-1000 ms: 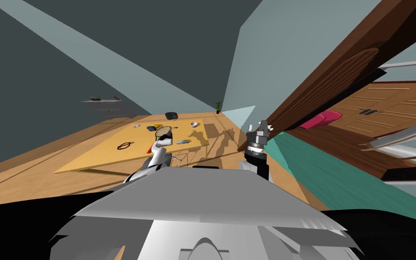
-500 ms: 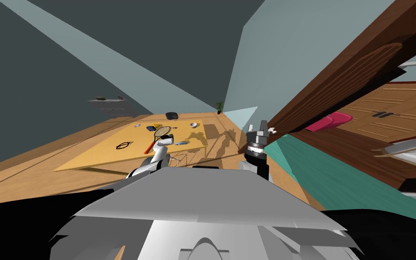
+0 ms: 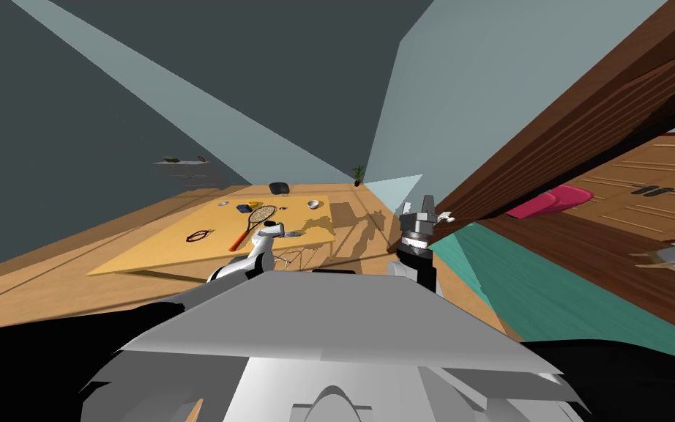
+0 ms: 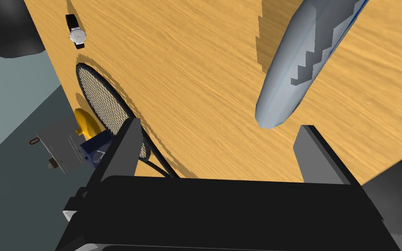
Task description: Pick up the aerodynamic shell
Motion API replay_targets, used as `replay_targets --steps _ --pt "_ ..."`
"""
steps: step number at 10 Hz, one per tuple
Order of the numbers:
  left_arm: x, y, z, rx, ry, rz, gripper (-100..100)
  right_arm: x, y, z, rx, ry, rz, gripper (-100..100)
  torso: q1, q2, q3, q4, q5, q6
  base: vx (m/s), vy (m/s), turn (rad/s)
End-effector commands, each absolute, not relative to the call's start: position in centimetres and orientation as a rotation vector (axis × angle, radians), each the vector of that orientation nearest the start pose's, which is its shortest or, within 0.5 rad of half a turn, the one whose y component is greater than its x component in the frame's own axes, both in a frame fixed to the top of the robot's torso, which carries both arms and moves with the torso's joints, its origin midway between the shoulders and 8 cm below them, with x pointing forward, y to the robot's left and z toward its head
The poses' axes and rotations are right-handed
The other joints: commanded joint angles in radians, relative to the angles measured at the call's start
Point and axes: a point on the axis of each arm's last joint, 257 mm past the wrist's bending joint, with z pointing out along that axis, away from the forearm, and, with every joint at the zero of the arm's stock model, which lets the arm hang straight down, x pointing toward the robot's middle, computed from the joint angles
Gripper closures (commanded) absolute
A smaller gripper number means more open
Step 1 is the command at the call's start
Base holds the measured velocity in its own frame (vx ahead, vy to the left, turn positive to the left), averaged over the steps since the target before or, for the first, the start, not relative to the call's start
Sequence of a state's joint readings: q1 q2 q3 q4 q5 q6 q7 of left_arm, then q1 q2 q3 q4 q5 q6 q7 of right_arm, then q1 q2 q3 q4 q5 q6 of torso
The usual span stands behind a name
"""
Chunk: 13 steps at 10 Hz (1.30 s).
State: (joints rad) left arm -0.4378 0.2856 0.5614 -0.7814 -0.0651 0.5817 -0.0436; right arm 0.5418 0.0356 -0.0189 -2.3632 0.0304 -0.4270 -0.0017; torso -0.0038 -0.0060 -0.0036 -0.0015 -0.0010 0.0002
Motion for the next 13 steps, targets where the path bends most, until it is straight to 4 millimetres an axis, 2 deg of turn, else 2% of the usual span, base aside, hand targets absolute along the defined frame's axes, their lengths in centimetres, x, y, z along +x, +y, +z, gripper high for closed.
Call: replay_targets --steps 1,7,8,9,10,11,13 --pt "48.8 50.1 -44.2 -2.061 1.384 -0.357 -100 33.5 -29.0 3.5 0.684 0.616 1.241 0 0.000 0.000 0.000 0.000 0.000 0.000 0.050 -0.046 0.026" --pt "46.2 48.2 -47.9 -2.216 1.426 -0.295 -100 33.5 -29.0 3.5 0.684 0.616 1.241 0 0.002 0.000 0.000 0.000 0.000 0.000 0.068 -0.052 0.036" --pt "45.2 47.6 -48.9 -2.253 1.439 -0.277 -100 33.5 -29.0 3.5 0.684 0.616 1.241 0 0.002 0.000 0.000 0.000 0.000 0.000 0.109 -0.061 0.037" --pt "45.8 47.9 -48.4 -2.230 1.433 -0.288 -100 33.5 -29.0 3.5 0.684 0.616 1.241 0 0.001 -0.001 -0.001 0.000 0.000 0.000 0.053 -0.029 0.010" --pt "45.7 47.8 -48.6 -2.235 1.434 -0.286 0 33.5 -29.0 3.5 0.684 0.616 1.241 0 0.003 0.001 0.001 0.000 0.000 0.000 0.009 -0.006 -0.001" --pt "45.2 47.4 -49.5 -2.231 1.436 -0.289 -100 33.5 -29.0 3.5 0.684 0.616 1.241 0 0.004 0.004 0.002 0.001 0.001 0.000 0.047 0.025 0.018" --pt "44.7 47.0 -50.3 -2.229 1.438 -0.292 -100 33.5 -29.0 3.5 0.684 0.616 1.241 0 0.007 0.001 0.001 0.000 0.001 0.000 0.079 0.037 0.017"
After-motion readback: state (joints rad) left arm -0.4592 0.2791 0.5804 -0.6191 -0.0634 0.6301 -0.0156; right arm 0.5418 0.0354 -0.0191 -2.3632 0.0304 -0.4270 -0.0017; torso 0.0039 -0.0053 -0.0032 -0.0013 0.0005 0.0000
